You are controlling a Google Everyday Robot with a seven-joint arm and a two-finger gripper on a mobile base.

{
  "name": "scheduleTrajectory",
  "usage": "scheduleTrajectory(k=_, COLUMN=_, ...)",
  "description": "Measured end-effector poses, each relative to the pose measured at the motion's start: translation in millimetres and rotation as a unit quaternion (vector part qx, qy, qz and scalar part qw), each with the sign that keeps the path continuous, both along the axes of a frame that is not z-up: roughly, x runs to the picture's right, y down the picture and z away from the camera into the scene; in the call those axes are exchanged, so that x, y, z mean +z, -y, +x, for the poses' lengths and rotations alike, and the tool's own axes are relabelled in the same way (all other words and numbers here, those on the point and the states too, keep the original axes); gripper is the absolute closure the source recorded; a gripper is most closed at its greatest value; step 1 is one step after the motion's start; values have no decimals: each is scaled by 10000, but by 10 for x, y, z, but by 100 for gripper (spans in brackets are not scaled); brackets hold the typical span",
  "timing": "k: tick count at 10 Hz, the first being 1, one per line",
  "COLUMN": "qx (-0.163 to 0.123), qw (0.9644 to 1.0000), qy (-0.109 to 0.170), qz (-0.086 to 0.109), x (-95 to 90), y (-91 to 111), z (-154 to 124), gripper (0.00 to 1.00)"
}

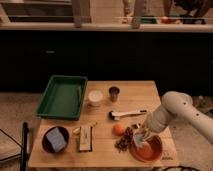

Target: Place towel in red bowl

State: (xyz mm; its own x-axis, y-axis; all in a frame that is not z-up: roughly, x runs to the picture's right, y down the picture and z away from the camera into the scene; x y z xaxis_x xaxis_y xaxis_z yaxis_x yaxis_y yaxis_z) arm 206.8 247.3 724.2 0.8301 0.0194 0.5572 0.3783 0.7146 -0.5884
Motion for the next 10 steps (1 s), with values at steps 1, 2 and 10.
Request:
scheduleTrajectory(k=1, qx=-157, qw=9999, qy=29, qz=47, x=-22, y=-19, z=0, gripper=100)
scheduleTrajectory(k=2, qx=-278, qw=9995, qy=83, qz=94, x=-37, y=-28, z=-4, gripper=100)
scheduleTrajectory(k=10, qx=-1050, qw=9912, qy=741, qz=310, x=-138, y=-99, z=101, gripper=95)
